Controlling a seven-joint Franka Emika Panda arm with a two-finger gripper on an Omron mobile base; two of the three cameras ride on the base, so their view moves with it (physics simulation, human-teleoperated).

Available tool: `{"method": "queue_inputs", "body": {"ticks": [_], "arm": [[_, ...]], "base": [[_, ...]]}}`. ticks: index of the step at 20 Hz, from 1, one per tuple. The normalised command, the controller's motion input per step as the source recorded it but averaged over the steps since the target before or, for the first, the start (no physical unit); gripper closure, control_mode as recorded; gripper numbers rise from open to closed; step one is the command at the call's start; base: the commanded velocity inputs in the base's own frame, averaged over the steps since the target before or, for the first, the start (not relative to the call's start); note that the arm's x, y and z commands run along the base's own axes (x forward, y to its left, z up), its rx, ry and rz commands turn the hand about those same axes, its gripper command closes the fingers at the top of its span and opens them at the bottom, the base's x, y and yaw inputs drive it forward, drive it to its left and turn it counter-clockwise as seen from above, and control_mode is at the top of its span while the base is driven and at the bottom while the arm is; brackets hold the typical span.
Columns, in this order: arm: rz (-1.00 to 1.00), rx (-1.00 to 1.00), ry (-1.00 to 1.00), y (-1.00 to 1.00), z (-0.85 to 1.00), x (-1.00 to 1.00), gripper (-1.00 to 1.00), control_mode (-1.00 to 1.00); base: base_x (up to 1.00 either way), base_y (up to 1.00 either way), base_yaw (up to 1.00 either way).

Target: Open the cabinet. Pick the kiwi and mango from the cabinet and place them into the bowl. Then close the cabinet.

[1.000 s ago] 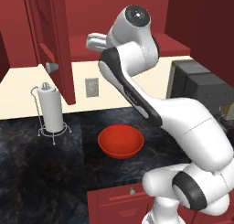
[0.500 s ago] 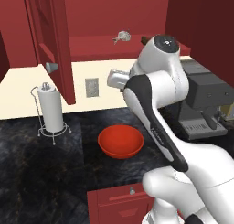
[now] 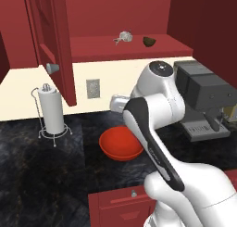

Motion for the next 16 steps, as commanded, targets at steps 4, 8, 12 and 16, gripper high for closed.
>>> {"method": "queue_inputs", "body": {"ticks": [4,8,12,16], "arm": [[0.0,0.0,0.06,0.0,-0.76,0.53,1.0,-1.0],[0.0,0.0,0.07,0.0,-0.83,0.7,1.0,-1.0],[0.0,0.0,0.05,0.0,-0.8,0.79,1.0,-1.0],[0.0,-0.01,0.07,0.0,-0.77,0.74,1.0,-1.0]], "base": [[0.0,0.0,0.0],[0.0,0.0,0.0],[0.0,0.0,0.0],[0.0,0.0,0.0]]}}
